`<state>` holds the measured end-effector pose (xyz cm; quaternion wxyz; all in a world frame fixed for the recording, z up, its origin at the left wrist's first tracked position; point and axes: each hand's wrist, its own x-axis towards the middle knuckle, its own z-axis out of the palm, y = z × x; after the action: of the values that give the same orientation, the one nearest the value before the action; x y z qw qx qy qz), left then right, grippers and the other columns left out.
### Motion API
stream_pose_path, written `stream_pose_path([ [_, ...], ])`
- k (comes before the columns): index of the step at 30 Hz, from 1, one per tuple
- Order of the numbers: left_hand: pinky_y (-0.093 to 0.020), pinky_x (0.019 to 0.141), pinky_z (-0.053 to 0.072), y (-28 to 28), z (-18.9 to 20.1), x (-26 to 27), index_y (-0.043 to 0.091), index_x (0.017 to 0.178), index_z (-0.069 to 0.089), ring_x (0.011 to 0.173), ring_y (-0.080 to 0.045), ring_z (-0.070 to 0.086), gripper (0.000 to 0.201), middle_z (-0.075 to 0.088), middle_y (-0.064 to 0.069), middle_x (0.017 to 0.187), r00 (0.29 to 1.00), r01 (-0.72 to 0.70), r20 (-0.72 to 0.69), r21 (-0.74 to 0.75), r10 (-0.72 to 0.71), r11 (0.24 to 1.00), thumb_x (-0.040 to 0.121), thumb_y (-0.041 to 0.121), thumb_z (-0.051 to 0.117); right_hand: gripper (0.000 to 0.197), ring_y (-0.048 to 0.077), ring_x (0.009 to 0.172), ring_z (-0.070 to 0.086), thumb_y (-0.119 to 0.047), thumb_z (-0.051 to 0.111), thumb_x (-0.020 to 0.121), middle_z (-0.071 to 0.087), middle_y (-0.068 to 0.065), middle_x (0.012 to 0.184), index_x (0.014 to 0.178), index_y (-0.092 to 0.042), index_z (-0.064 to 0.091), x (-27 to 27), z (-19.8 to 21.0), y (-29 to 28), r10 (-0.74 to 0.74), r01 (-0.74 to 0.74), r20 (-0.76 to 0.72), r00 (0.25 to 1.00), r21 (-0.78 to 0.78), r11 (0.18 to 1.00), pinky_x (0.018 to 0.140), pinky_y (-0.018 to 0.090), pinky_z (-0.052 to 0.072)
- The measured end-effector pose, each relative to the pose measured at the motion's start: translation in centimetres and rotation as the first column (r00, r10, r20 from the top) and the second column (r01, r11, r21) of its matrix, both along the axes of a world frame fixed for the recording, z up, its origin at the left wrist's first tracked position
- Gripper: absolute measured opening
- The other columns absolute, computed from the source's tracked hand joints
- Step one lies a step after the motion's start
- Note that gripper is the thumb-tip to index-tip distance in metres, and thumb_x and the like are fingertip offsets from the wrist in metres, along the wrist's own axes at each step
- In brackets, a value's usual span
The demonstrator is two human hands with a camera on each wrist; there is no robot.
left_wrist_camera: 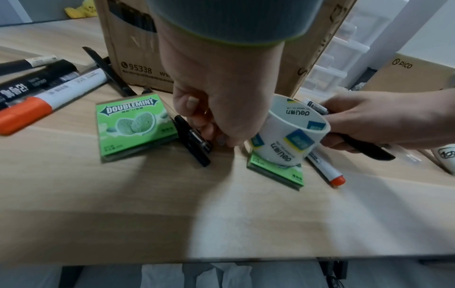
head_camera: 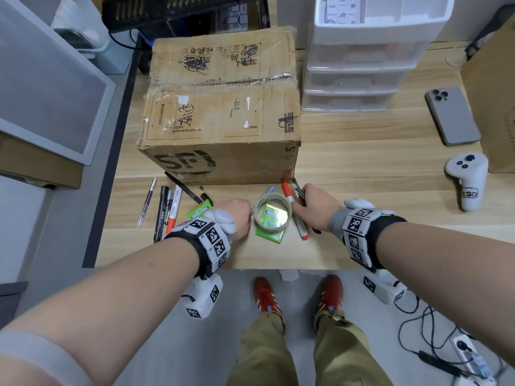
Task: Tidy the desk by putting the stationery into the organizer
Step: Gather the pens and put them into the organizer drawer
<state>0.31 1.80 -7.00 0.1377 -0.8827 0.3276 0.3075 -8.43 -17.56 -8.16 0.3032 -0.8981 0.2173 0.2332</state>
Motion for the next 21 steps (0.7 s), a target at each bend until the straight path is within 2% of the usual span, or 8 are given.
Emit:
stream_pose_path([
  [2,-0.029,0.064,0.041,0.1,0.1,0.0,0.01,0.104,0.063,0.076,-0.025,0.057,0.024,0.069,-0.007,0.103,1.0,0.0,0.0,0.02,0.0,1.0,0.097,0.023,0.044,0.034,0.024,0.075,0.059,-0.045,0.051,0.096,0.059,0.006,0.088,0.098,-0.011,0.048,0.1,-0.2,0.4,0.029,-0.03,-0.046,0.999,-0.021,0.999,0.061,0.034,0.046],
  [4,-0.029,0.065,0.04,0.3,0.6,-0.1,0.012,0.104,0.063,0.076,-0.027,0.056,0.03,0.067,-0.005,0.099,1.0,-0.016,0.018,0.015,0.016,1.0,0.099,0.029,0.04,0.034,0.025,0.076,0.06,-0.046,0.052,0.095,0.059,0.007,0.088,0.095,-0.011,0.05,0.0,-0.3,0.6,0.056,-0.06,-0.078,0.995,-0.055,0.997,0.059,0.032,0.044],
  [7,-0.03,0.066,0.039,0.5,1.7,0.0,0.015,0.107,0.06,0.077,-0.028,0.055,0.033,0.064,-0.007,0.094,0.998,-0.039,0.045,0.024,0.038,0.999,0.101,0.035,0.036,0.029,0.024,0.068,0.057,-0.038,0.049,0.095,0.06,0.007,0.082,0.084,-0.011,0.049,0.2,-0.2,1.0,0.039,-0.047,-0.094,0.995,-0.089,0.995,0.052,0.028,0.039],
  [10,-0.03,0.063,0.042,0.8,2.7,0.4,0.011,0.094,0.06,0.073,-0.027,0.057,0.032,0.06,-0.006,0.085,0.993,-0.105,0.051,0.031,0.103,0.994,0.099,0.034,0.038,0.028,0.019,0.059,0.051,-0.032,0.049,0.094,0.056,0.005,0.073,0.073,-0.012,0.047,0.6,0.4,1.2,0.004,-0.015,-0.14,0.99,-0.076,0.997,0.049,0.027,0.035],
  [14,-0.029,0.056,0.038,1.0,3.5,0.6,0.014,0.09,0.055,0.065,-0.023,0.054,0.022,0.054,-0.003,0.073,0.99,-0.141,0.013,0.018,0.14,0.99,0.097,0.029,0.041,0.033,0.019,0.061,0.05,-0.035,0.047,0.095,0.054,0.005,0.072,0.071,-0.012,0.048,0.6,1.1,0.5,-0.037,0.03,-0.204,0.978,-0.036,0.999,0.052,0.029,0.036],
  [17,-0.028,0.051,0.034,1.0,4.5,1.0,0.014,0.088,0.057,0.062,-0.021,0.052,0.024,0.055,-0.003,0.073,0.992,-0.127,0.028,0.042,0.126,0.991,0.097,0.032,0.043,0.036,0.027,0.073,0.053,-0.033,0.041,0.099,0.052,0.007,0.074,0.072,-0.01,0.048,0.9,1.8,-0.4,-0.08,0.083,-0.206,0.975,0.004,0.997,0.063,0.031,0.039],
  [21,-0.026,0.045,0.027,0.3,5.3,1.6,0.013,0.069,0.052,0.048,-0.015,0.039,0.033,0.045,-0.001,0.058,0.984,-0.17,0.049,0.015,0.169,0.985,0.095,0.033,0.049,0.035,0.03,0.077,0.051,-0.027,0.037,0.101,0.054,0.012,0.078,0.074,-0.008,0.048,1.0,3.2,-2.2,-0.206,0.221,-0.18,0.962,0.071,0.973,0.064,0.031,0.039],
])
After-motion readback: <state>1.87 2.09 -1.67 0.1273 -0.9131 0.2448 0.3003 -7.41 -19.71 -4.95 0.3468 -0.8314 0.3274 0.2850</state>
